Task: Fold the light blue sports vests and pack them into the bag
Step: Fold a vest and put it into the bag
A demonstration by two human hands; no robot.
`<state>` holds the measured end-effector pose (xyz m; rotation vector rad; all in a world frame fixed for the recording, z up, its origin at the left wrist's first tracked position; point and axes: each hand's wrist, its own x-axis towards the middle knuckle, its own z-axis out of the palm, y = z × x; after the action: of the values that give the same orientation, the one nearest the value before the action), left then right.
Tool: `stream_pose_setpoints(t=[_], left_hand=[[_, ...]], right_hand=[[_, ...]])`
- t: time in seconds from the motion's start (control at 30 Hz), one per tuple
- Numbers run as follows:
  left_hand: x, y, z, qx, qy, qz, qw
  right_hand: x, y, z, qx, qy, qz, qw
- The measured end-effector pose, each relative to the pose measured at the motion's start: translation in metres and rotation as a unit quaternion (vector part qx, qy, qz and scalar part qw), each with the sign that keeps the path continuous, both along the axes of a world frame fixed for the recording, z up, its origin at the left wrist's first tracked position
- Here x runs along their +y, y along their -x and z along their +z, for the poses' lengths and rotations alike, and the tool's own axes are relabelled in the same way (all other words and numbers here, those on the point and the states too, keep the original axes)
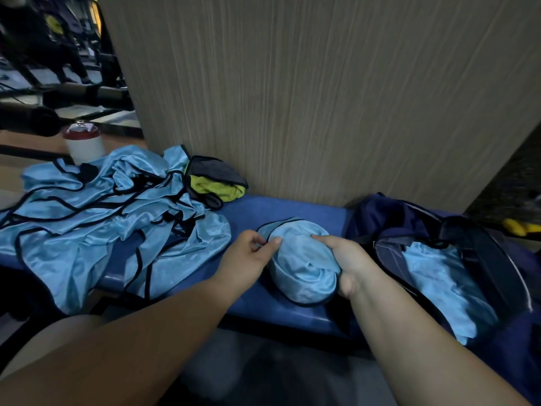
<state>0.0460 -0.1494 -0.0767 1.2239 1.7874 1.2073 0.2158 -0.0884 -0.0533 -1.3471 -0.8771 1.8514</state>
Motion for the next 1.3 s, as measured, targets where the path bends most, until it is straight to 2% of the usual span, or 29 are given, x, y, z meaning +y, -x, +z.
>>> stream_pose_setpoints(t=[0.13,0.2,0.33,0.43,0.5,0.6,0.77,0.83,0.9,1.0,1.07,1.17,1.23,1.3], left_hand=[[0.007,-0.005,0.004,-0.180,0.037,-0.025,0.983],[0.009,-0.005,0.008,-0.220,0.030,-0.016,0.975],[0.010,-0.002,0.016,-0.174,0.005,0.042,0.984],[0.004,-0.008,0.021,-0.148,0.016,0.050,0.988],[-0.002,-0.017,0.029,-0.188,0.062,0.016,0.980],[-0.005,-0.030,0.038,-0.274,0.136,-0.062,0.950],[0.008,-0.031,0.039,-0.393,0.126,-0.082,0.907],[0.012,-0.030,0.039,-0.423,0.114,-0.057,0.897],[0.015,-0.028,0.038,-0.439,0.103,-0.022,0.892],[0.018,-0.026,0.034,-0.437,0.075,-0.013,0.896],[0.018,-0.027,0.032,-0.435,0.053,-0.023,0.898],[0.017,-0.034,0.033,-0.432,0.025,-0.047,0.900],[0.019,-0.038,0.036,-0.437,0.008,-0.059,0.897],[0.021,-0.042,0.038,-0.446,-0.007,-0.069,0.892]], right_hand=[[0.001,-0.008,0.003,0.052,0.032,-0.006,0.998],[0.001,-0.012,0.004,0.071,0.042,-0.009,0.997],[0.001,-0.019,0.008,0.105,0.055,-0.030,0.992],[0.001,-0.020,0.011,0.118,0.037,-0.045,0.991],[0.001,-0.018,0.012,0.116,0.011,-0.054,0.992],[-0.001,-0.015,0.012,0.107,-0.030,-0.046,0.993],[-0.009,-0.010,0.009,0.067,-0.085,0.013,0.994],[-0.013,-0.008,0.008,0.031,-0.118,0.051,0.991],[-0.016,-0.007,0.007,-0.014,-0.148,0.079,0.986],[-0.019,-0.005,0.007,-0.038,-0.168,0.049,0.984],[-0.019,-0.006,0.005,0.007,-0.156,0.020,0.987],[-0.020,-0.008,0.005,0.079,-0.139,0.059,0.985],[-0.020,-0.011,0.005,0.050,-0.174,0.086,0.980],[-0.019,-0.016,0.008,-0.043,-0.257,0.065,0.963]])
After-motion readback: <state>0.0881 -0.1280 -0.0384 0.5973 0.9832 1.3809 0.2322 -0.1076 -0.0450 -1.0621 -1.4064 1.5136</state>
